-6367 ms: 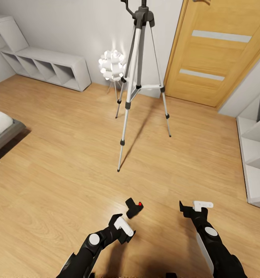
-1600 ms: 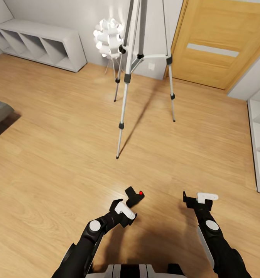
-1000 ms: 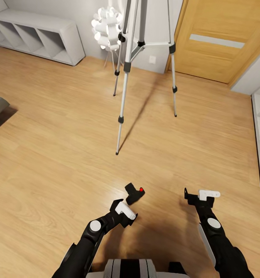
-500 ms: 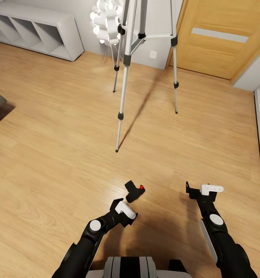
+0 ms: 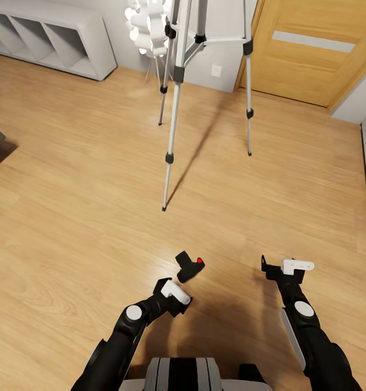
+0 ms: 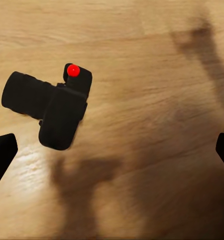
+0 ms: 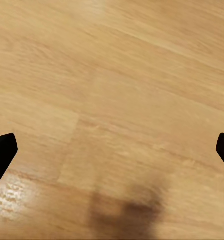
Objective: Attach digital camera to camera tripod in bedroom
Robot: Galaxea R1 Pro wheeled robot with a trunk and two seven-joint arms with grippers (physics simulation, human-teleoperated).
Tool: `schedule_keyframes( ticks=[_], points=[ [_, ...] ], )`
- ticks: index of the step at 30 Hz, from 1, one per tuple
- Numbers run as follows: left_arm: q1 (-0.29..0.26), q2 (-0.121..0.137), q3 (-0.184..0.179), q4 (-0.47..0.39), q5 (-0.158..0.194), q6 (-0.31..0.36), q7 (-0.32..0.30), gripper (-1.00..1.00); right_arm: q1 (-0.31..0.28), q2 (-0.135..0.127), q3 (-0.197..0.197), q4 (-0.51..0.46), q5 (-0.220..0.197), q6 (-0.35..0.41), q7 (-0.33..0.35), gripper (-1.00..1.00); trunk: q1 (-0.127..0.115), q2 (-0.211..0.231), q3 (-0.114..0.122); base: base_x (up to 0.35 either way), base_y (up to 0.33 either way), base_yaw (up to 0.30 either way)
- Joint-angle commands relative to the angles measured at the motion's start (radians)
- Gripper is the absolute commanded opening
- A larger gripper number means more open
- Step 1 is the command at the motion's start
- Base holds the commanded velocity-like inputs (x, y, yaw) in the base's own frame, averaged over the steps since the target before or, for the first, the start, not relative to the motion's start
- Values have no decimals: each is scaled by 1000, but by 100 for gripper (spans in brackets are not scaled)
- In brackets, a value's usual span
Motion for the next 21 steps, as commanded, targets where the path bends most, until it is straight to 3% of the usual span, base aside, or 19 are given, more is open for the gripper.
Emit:
schedule_keyframes(
  ticks=[1, 9, 15, 21],
  points=[
    [0, 0, 1, -3, -6, 6, -5, 100, 0, 0, 1, -1, 6, 4, -4, 100, 0, 0, -1, 0, 0, 0],
    [0, 0, 0, -20, -7, 19, -6, 100, 0, 0, 1, 1, 6, 4, -4, 100, 0, 0, -6, 0, 0, 0],
    [0, 0, 0, -42, -8, 66, -7, 100, 0, 1, 2, 1, 6, 4, -4, 100, 0, 0, -10, 0, 0, 0],
    [0, 0, 0, -68, -15, 95, -56, 100, 0, 1, 2, 1, 6, 4, -4, 100, 0, 0, -12, 0, 0, 0]
  ],
)
